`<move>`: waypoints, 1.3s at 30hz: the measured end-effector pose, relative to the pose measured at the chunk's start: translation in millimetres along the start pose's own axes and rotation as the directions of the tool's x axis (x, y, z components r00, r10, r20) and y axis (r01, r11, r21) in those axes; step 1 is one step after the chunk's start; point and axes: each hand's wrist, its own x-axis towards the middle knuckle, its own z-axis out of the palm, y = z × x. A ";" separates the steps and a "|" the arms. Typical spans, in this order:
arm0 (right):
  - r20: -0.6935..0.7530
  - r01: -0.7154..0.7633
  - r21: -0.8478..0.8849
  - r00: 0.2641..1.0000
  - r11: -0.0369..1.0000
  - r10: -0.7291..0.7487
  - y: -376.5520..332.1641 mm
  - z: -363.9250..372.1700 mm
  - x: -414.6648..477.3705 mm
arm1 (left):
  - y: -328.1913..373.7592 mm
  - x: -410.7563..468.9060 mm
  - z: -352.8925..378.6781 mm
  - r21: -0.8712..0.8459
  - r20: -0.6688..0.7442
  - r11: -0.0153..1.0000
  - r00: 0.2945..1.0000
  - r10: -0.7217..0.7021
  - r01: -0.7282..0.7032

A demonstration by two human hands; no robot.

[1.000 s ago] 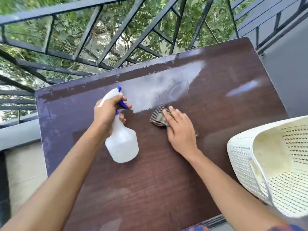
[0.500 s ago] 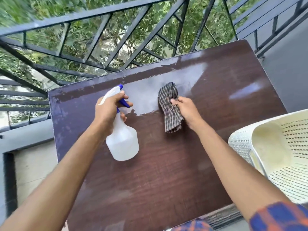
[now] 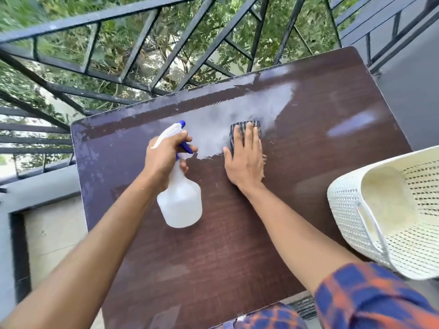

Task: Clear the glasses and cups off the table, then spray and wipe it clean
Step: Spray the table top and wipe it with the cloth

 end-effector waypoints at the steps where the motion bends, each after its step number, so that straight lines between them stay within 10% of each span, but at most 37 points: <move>1: 0.002 0.063 -0.002 0.998 0.998 -0.063 -4.5 4.8 1.0 | -0.1 0.5 2.2 0.001 0.007 1.000 1.000 0.003 -0.003; 6: 0.064 0.490 -0.003 0.870 0.871 -0.489 21.1 0.9 -35.9 | -0.6 0.9 10.6 -0.016 0.024 1.000 1.000 0.007 -0.007; 12: -0.079 -0.057 0.008 0.995 0.998 0.057 117.7 -31.0 -24.4 | -1.0 5.2 7.4 -0.016 0.064 1.000 0.998 -0.026 0.027; 16: -0.062 -0.088 -0.015 0.994 0.996 0.086 73.5 -23.8 33.7 | 1.6 5.6 4.1 -0.031 0.035 0.999 0.999 -0.029 0.031; 24: 0.121 0.570 0.048 0.812 0.820 -0.571 2.6 4.3 -13.6 | 9.5 15.6 -4.3 -0.086 -0.038 0.996 0.999 -0.012 0.008; 28: -0.007 0.237 0.035 0.971 0.971 -0.237 49.8 -7.6 52.5 | 12.4 27.4 -18.2 -0.091 -0.074 0.996 0.997 -0.024 0.018; 33: -0.093 -0.109 0.016 0.990 0.994 0.110 33.0 -11.6 179.5 | 18.9 37.0 -38.3 -0.131 -0.128 0.991 0.991 -0.025 0.008; 39: 0.048 0.201 0.056 0.978 0.978 -0.204 -107.7 27.1 175.7 | 26.1 46.4 -71.2 -0.158 -0.208 0.987 0.978 -0.015 -0.018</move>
